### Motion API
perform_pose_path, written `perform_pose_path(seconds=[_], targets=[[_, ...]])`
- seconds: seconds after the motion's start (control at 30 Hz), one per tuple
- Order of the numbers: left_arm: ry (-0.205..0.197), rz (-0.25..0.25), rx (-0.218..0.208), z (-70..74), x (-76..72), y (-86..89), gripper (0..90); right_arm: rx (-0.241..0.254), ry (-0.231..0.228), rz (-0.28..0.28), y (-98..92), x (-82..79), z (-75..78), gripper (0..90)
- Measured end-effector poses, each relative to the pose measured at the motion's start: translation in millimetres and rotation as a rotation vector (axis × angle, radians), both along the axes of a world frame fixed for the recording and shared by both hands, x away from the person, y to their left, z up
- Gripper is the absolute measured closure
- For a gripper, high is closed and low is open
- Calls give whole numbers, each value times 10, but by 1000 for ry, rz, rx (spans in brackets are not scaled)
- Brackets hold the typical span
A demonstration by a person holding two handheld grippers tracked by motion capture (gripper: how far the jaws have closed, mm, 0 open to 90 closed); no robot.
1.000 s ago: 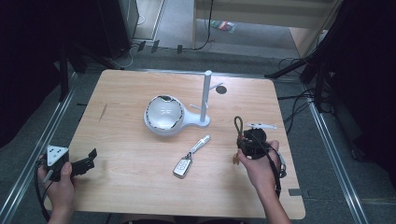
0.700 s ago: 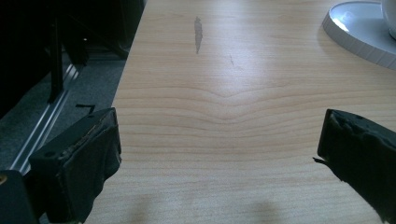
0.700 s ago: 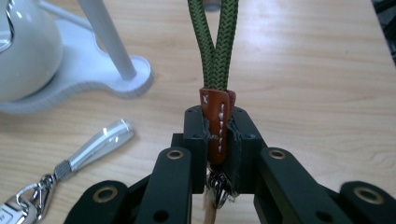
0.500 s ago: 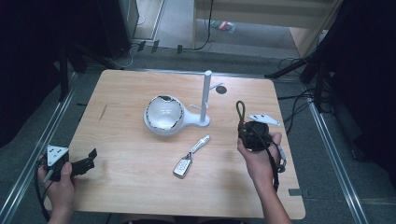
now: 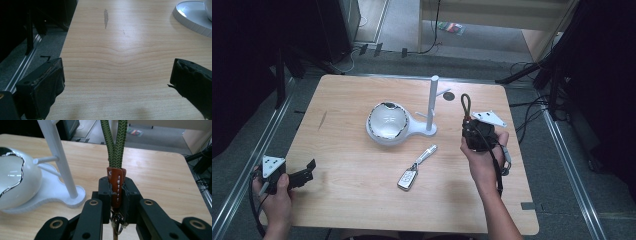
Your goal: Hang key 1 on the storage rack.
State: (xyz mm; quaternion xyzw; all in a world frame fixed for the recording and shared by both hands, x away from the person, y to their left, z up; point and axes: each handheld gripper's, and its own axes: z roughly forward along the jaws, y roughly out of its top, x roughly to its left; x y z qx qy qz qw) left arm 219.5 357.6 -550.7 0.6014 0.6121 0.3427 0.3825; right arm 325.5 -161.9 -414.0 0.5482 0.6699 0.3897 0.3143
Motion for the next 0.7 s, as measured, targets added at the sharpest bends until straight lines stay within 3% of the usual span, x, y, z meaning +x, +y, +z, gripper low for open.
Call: perform_pose_path(seconds=[0.5, 0.7], targets=[[2, -2, 1, 0, 1, 3, 0, -14, -81, -12, 132, 140, 38, 808], [2, 0, -3, -1, 1, 3, 0, -37, -84, -21, 169, 206, 10, 807]])
